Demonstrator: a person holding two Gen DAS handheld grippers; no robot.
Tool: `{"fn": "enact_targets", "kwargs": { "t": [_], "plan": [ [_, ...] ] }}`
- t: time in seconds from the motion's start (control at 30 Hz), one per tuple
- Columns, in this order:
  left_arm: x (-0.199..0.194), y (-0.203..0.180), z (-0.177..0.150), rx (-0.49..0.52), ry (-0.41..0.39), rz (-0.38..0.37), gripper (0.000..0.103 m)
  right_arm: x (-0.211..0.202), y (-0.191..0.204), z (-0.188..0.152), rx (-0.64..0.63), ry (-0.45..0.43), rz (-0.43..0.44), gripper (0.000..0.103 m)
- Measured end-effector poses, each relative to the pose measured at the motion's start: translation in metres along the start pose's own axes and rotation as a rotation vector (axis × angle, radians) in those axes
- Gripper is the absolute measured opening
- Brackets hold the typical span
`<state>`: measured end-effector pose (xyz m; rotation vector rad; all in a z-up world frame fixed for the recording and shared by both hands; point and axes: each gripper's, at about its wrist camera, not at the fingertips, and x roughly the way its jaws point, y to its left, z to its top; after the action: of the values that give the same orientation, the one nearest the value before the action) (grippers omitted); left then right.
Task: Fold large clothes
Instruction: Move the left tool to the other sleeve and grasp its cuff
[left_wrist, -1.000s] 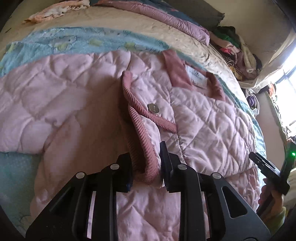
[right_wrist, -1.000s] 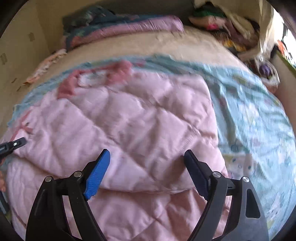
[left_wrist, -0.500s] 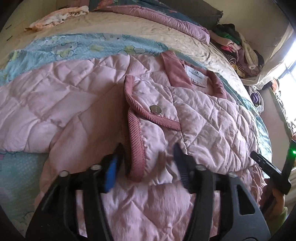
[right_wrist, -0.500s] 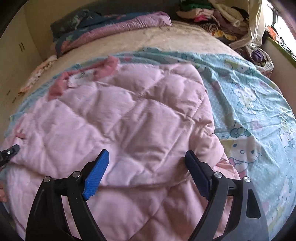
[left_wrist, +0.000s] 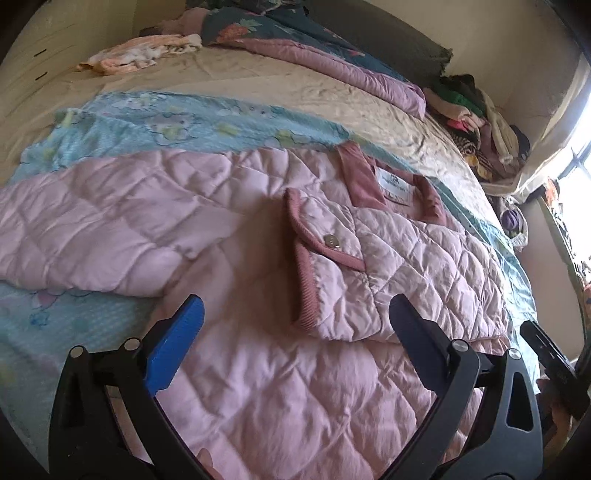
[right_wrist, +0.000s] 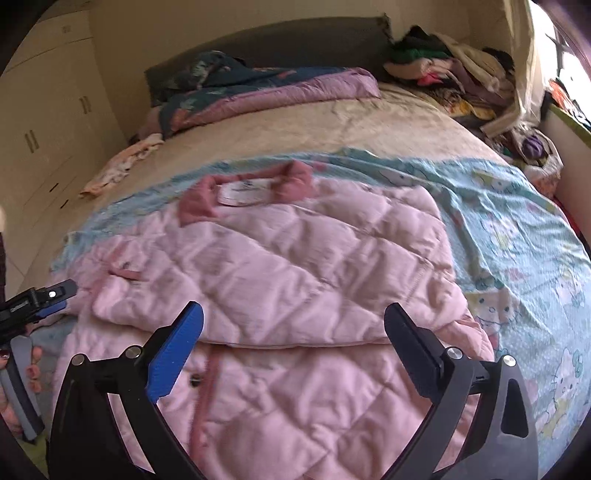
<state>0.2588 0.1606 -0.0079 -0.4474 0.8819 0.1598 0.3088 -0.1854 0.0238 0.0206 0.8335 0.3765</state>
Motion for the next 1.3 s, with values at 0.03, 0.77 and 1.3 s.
{"fn": "enact_targets", "kwargs": {
  "t": [0.03,0.77,1.3],
  "plan": [
    [-0.004,0.003,0.0,-0.006,-0.007,0.001,0.094,-0.003,0.005,0.001,-0.01,-0.007,0.0,0.098],
    [-0.065,0.095,-0.006,-0.142,-0.106,0.069,0.094,-0.03,0.144,0.017,-0.213,-0.059,0.115,0.099],
    [-0.081,0.175,-0.018,-0.287,-0.128,0.108,0.094,-0.011,0.248,0.012,-0.351,-0.029,0.213,0.099]
  ]
}}
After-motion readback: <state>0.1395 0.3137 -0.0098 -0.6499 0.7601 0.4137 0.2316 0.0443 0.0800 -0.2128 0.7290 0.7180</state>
